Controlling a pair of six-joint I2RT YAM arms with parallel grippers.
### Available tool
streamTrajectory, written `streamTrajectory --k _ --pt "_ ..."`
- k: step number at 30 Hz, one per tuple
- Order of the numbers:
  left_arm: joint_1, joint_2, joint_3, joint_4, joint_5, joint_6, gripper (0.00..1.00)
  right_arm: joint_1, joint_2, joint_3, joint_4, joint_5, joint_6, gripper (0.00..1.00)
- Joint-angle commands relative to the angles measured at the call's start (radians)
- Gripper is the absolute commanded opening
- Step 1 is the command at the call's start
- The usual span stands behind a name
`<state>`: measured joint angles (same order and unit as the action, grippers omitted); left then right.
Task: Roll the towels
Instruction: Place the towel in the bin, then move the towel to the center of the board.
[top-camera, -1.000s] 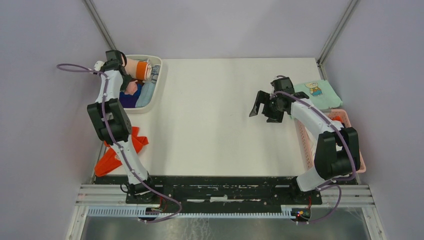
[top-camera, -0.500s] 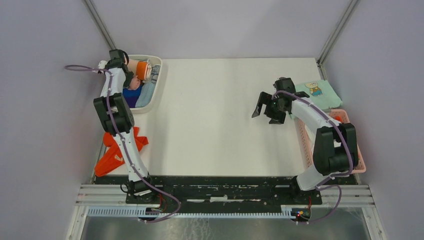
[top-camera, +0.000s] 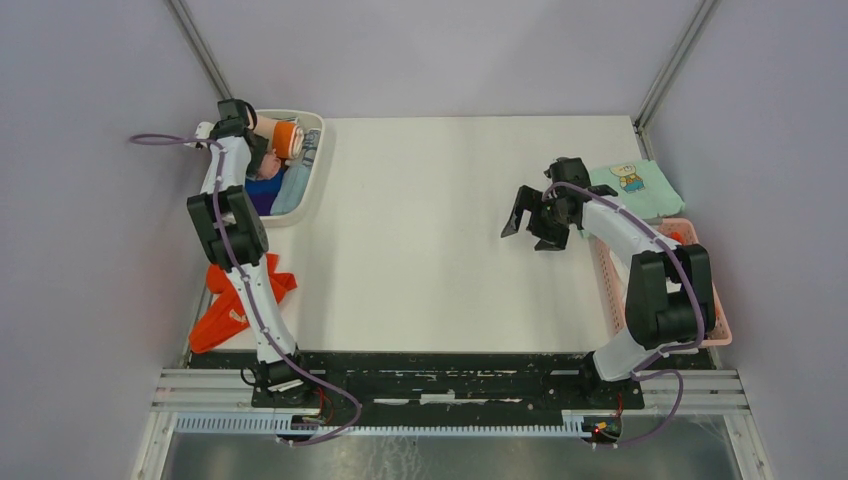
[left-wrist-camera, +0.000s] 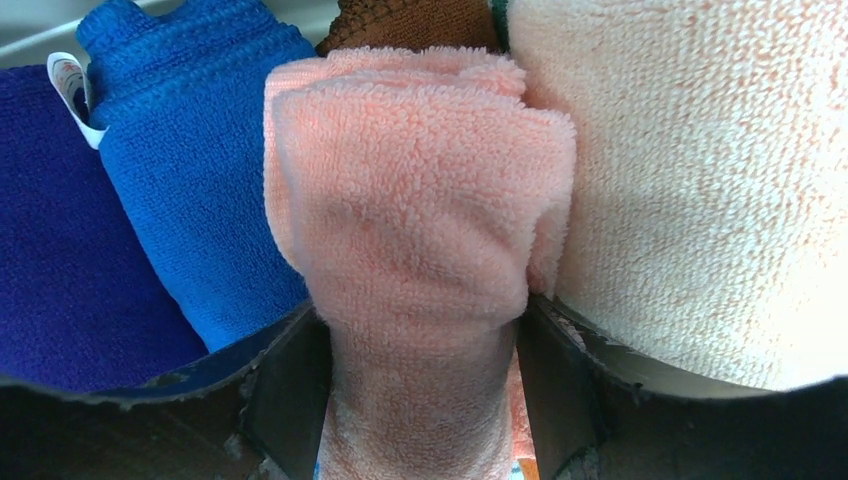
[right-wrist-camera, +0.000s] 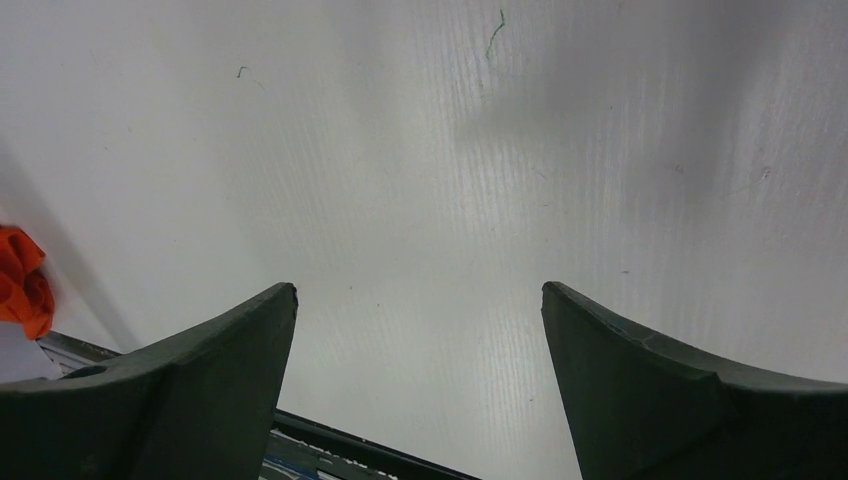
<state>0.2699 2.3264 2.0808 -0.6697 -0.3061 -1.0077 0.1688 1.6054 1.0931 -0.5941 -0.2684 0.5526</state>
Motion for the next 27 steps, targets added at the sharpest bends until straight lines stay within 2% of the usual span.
streamTrajectory --k 1,8,11,15,18,23,27 --pt "0.000 -0.103 -0.028 0.028 -0.033 -0.041 0.73 -0.005 -0.020 -0.008 0.040 -0.035 0.006 1.00" --pt "0.001 -0.188 -0.081 0.003 -0.067 -0.017 0.81 -0.005 -0.033 -0.010 0.049 -0.054 0.010 1.00" --pt "0.000 -0.230 -0.130 0.001 -0.073 -0.006 0.86 -0.006 -0.032 -0.012 0.054 -0.071 0.015 1.00" --pt "-0.001 -0.317 -0.226 -0.006 -0.075 0.038 0.87 -0.006 -0.040 -0.013 0.061 -0.078 0.017 1.00" --pt "-0.005 -0.430 -0.341 -0.023 -0.096 0.090 0.88 -0.005 -0.043 -0.014 0.071 -0.089 0.021 1.00" --pt "-0.002 -0.679 -0.664 0.002 -0.159 0.116 0.89 -0.003 -0.045 -0.033 0.088 -0.093 0.032 1.00" --pt "0.032 -0.847 -0.901 0.040 -0.150 0.119 0.90 0.007 -0.055 -0.039 0.090 -0.095 0.036 1.00"
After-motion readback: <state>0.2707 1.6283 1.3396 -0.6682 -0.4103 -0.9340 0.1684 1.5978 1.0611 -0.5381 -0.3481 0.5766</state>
